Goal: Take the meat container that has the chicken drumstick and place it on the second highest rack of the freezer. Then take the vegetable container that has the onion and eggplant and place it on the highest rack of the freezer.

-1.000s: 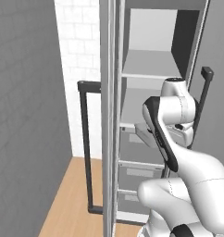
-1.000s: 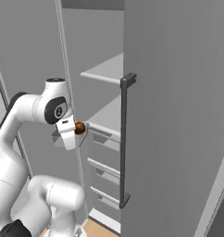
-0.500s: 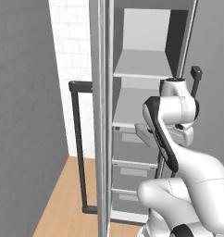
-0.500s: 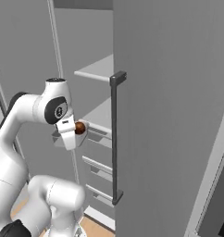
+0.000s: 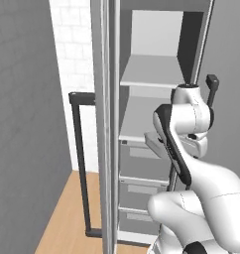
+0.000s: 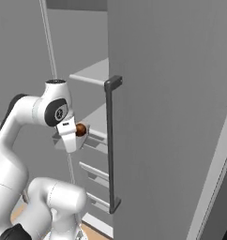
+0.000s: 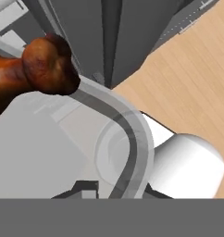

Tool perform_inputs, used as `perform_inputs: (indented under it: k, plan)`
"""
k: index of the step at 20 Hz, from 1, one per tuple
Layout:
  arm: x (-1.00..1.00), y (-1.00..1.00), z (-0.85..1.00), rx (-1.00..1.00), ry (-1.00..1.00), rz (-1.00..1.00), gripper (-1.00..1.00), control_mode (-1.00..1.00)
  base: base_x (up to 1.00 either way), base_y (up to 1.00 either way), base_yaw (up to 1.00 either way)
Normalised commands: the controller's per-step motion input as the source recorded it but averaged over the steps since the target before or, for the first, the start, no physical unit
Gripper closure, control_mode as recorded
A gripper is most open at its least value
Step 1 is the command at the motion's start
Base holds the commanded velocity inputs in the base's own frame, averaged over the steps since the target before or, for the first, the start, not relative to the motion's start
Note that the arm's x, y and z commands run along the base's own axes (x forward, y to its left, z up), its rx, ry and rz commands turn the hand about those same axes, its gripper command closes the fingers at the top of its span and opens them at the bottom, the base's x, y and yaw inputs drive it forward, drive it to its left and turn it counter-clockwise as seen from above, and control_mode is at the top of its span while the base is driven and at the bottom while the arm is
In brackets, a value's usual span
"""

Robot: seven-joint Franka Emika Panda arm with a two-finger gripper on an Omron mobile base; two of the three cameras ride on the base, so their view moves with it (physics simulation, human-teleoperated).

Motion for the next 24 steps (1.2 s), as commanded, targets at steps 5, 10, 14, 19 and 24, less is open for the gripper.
perform_inputs:
  k: [5,10,14,19,24]
  plan:
    - [0.0,0.0,0.0,0.0,0.0,0.0,1.0,1.0,0.6,0.02,0.0]
    - [0.0,0.0,0.0,0.0,0.0,0.0,1.0,1.0,0.41,0.38,-0.08]
    - [0.0,0.0,0.0,0.0,0.0,0.0,1.0,1.0,0.28,0.55,-0.14]
    - [0.05,0.07,-0.04,0.0,0.0,-0.04,1.0,-1.0,0.17,0.34,-0.13]
    - [0.34,0.15,-0.36,0.0,0.0,-0.27,1.0,-1.0,0.0,0.0,0.0]
